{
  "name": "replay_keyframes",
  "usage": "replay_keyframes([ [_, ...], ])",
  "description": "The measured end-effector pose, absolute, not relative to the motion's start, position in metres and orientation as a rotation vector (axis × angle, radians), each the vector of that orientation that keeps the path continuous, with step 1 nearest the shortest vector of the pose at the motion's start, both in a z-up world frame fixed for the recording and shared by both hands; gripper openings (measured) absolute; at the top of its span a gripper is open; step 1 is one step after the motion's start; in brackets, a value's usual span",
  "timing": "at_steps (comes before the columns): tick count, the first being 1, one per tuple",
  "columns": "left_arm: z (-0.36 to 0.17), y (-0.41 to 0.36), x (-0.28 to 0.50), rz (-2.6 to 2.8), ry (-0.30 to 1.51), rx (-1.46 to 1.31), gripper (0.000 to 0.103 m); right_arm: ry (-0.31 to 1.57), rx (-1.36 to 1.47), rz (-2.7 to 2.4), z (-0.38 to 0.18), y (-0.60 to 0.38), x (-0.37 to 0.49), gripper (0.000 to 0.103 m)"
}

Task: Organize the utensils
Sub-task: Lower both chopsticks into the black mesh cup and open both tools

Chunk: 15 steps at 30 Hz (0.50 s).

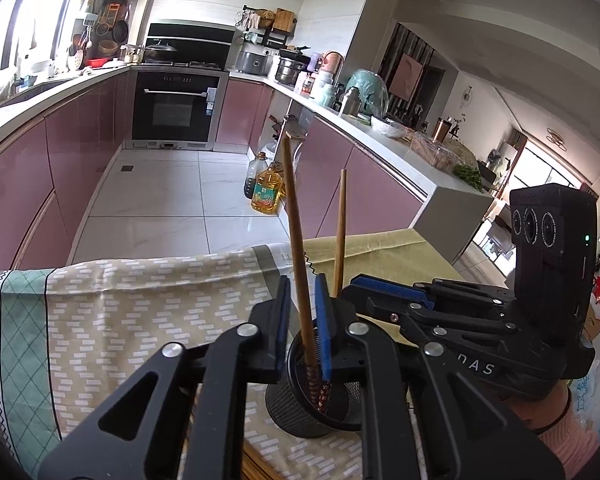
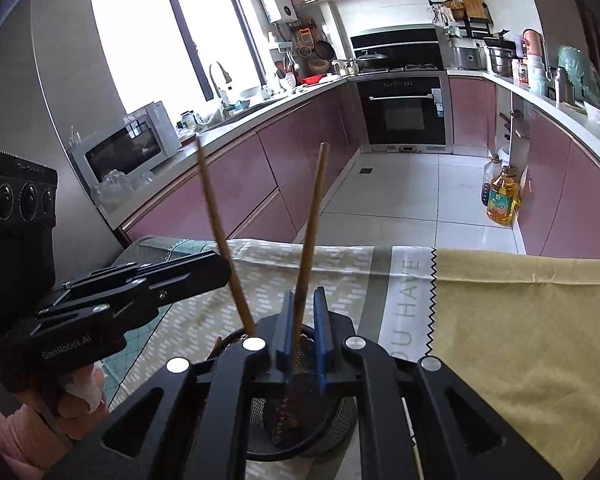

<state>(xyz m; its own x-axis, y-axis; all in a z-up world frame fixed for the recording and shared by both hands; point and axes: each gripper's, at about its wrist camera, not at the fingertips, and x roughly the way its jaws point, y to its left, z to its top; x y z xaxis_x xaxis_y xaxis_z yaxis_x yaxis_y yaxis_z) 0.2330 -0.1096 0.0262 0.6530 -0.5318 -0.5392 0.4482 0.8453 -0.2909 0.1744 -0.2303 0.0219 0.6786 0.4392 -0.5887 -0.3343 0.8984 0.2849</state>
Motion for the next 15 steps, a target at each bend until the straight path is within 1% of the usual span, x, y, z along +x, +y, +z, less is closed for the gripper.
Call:
replay_keyframes([
  [1,0.025,-0.109,0.231,-0.554,0.652,-0.136,0.014,0.698,0.159,0.436,0.022,-0.231,0.173,0.017],
  [3,0.024,-0.105,0.226,-0.539,0.641,-0.131,0.017,0.688,0.159,0.436,0.024,-0.232,0.170,0.019],
  [5,0.026,-0.099,0.220,-0.518,0.628,-0.136,0.026,0.673,0.158,0.431,0.026,-0.233,0.165,0.023],
  [7,0.029,-0.092,0.211,-0.492,0.602,-0.129,0.029,0.647,0.156,0.428,0.031,-0.234,0.157,0.030],
  [10,0.031,-0.078,0.195,-0.459,0.575,-0.112,0.042,0.600,0.143,0.444,0.040,-0.234,0.136,0.035],
  [11,0.030,-0.074,0.191,-0.448,0.571,-0.103,0.044,0.585,0.132,0.454,0.042,-0.233,0.128,0.036],
  [13,0.026,-0.064,0.180,-0.430,0.575,-0.079,0.046,0.566,0.109,0.487,0.045,-0.228,0.111,0.042],
  [15,0.018,-0.056,0.171,-0.409,0.593,-0.058,0.048,0.561,0.071,0.528,0.043,-0.221,0.093,0.044],
])
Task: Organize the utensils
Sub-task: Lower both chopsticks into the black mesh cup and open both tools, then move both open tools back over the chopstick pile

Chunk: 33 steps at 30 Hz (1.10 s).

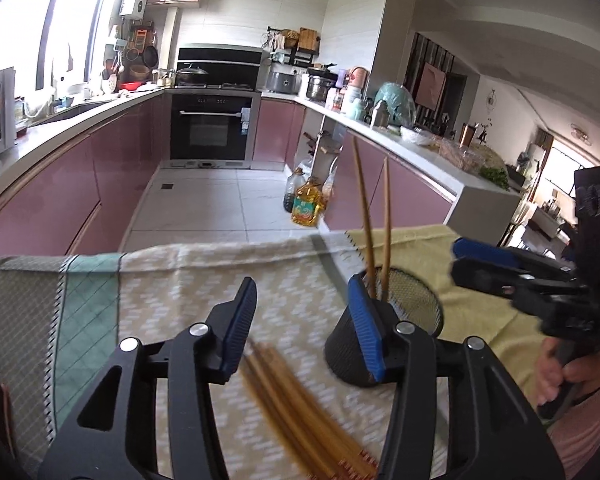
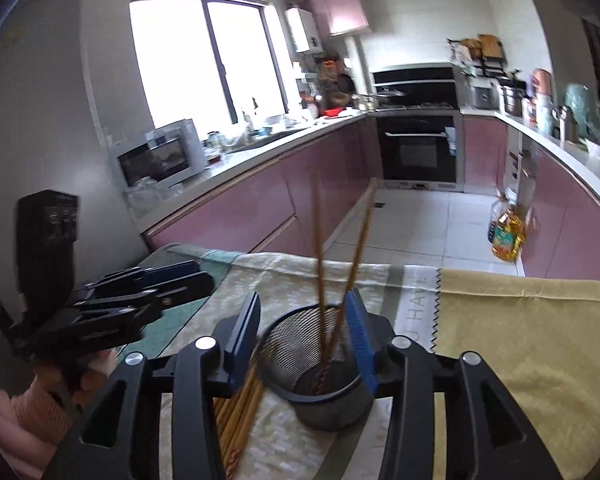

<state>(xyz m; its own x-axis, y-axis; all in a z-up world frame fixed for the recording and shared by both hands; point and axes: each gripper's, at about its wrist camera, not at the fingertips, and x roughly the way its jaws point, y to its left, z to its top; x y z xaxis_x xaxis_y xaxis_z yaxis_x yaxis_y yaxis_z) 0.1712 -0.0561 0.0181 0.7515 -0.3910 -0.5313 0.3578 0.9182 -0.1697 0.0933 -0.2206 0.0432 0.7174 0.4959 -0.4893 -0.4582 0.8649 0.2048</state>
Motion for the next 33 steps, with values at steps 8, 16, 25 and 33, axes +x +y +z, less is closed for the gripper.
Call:
replay_keyframes([
  [8,-0.039,-0.032,0.148,-0.377,0.729,-0.016,0.051,0.704,0.033,0.608,-0.002,-0.192,0.070,0.044],
  [16,-0.081,-0.036,0.136,-0.369,0.837,0.009,0.051,0.862,0.032,0.613,-0.054,-0.166,0.074,0.041],
  [25,-0.094,-0.038,0.131,-0.370,0.874,0.009,0.051,0.874,0.034,0.571,-0.061,-0.162,0.073,0.038],
  [33,-0.100,-0.038,0.131,-0.359,0.890,0.018,0.051,0.886,0.010,0.542,-0.067,-0.166,0.073,0.033],
])
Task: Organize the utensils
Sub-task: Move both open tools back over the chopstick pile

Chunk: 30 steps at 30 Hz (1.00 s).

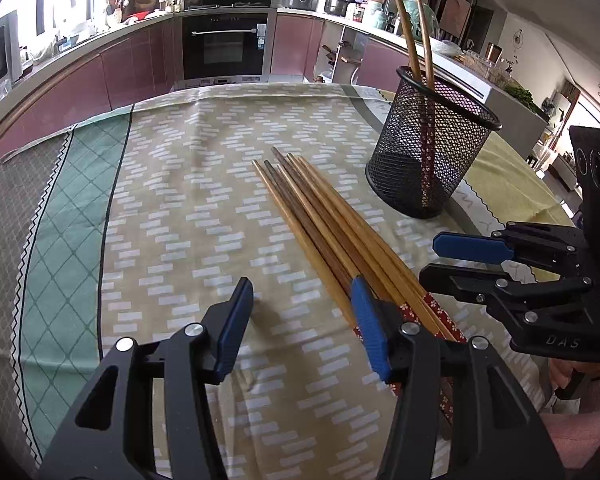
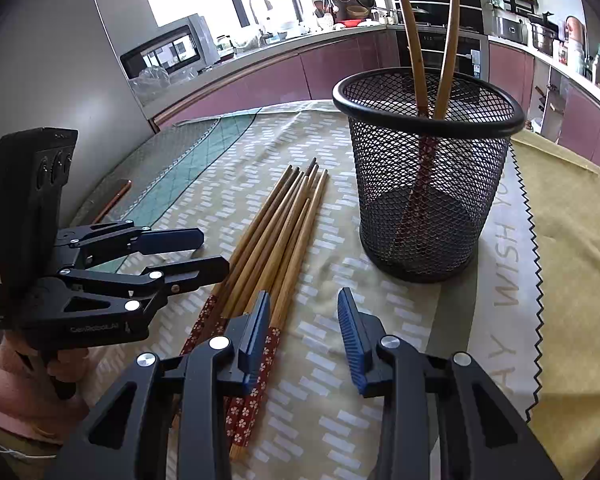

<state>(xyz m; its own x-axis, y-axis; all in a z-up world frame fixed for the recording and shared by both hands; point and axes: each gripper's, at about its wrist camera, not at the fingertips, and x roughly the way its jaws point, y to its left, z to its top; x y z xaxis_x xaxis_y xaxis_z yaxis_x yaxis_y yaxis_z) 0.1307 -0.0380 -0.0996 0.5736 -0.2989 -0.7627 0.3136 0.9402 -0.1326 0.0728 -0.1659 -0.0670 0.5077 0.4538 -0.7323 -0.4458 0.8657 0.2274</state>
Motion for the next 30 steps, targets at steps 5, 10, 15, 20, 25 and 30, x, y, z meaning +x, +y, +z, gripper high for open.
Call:
replay_keyframes([
  [5,-0.101,-0.039,0.131,-0.358,0.895,0.033,0.051,0.893,-0.022,0.530,-0.070,-0.159,0.075,0.033],
  [10,-0.102,-0.040,0.131,-0.363,0.899,0.046,0.052,0.896,-0.040,0.518,-0.069,-0.157,0.079,0.033],
  [15,-0.101,-0.036,0.132,-0.361,0.911,0.052,0.053,0.901,-0.051,0.508,-0.069,-0.156,0.080,0.033],
  [20,-0.102,-0.035,0.133,-0.361,0.914,0.043,0.052,0.906,-0.076,0.494,-0.071,-0.152,0.082,0.031],
  [25,-0.102,-0.039,0.136,-0.367,0.912,0.041,0.053,0.906,-0.092,0.489,-0.072,-0.149,0.085,0.029],
  [30,-0.103,-0.043,0.139,-0.353,0.911,0.070,0.049,0.898,-0.117,0.480,-0.072,-0.141,0.091,0.029],
])
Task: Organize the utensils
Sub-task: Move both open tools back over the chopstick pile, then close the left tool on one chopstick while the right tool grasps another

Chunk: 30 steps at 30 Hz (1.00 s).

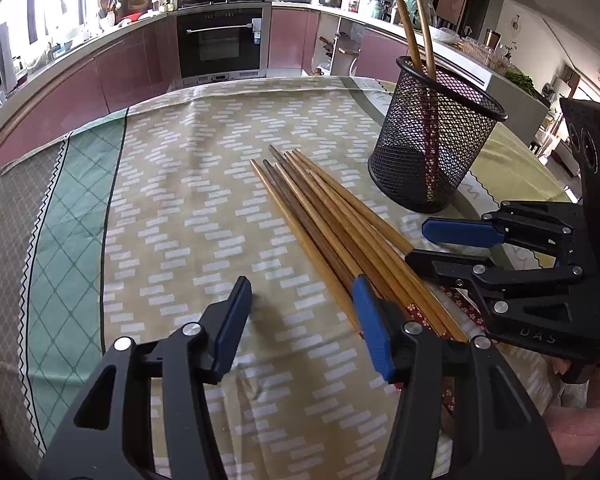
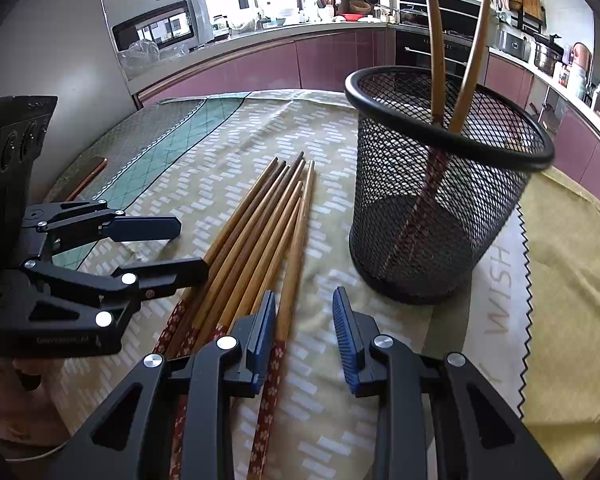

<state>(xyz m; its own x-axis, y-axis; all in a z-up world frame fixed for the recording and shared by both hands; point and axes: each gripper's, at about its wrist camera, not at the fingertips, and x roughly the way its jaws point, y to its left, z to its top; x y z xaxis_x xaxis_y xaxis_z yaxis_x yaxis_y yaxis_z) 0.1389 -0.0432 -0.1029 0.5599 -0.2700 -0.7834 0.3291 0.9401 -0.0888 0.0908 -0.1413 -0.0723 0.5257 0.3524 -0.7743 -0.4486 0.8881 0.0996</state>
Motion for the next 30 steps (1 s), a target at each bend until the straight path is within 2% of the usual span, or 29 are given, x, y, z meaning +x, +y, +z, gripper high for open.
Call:
replay_keyframes([
  [5,-0.103,-0.039,0.141,-0.340,0.921,0.085,0.030,0.895,-0.116,0.481,-0.073,-0.141,0.092,0.028],
  [11,-0.104,-0.038,0.149,-0.335,0.924,0.086,0.028,0.891,-0.117,0.477,-0.074,-0.138,0.097,0.026],
  [15,-0.104,-0.039,0.155,-0.312,0.923,0.071,0.019,0.900,-0.089,0.497,-0.074,-0.137,0.100,0.008],
  [17,-0.104,-0.038,0.156,-0.305,0.924,0.055,0.012,0.899,-0.077,0.497,-0.074,-0.137,0.100,0.006],
  [22,-0.104,-0.031,0.154,-0.286,0.924,0.013,0.008,0.893,-0.013,0.493,-0.072,-0.145,0.100,0.006],
  [30,-0.098,-0.031,0.135,-0.349,0.901,0.009,0.008,0.884,-0.020,0.595,-0.065,-0.149,0.082,0.006],
])
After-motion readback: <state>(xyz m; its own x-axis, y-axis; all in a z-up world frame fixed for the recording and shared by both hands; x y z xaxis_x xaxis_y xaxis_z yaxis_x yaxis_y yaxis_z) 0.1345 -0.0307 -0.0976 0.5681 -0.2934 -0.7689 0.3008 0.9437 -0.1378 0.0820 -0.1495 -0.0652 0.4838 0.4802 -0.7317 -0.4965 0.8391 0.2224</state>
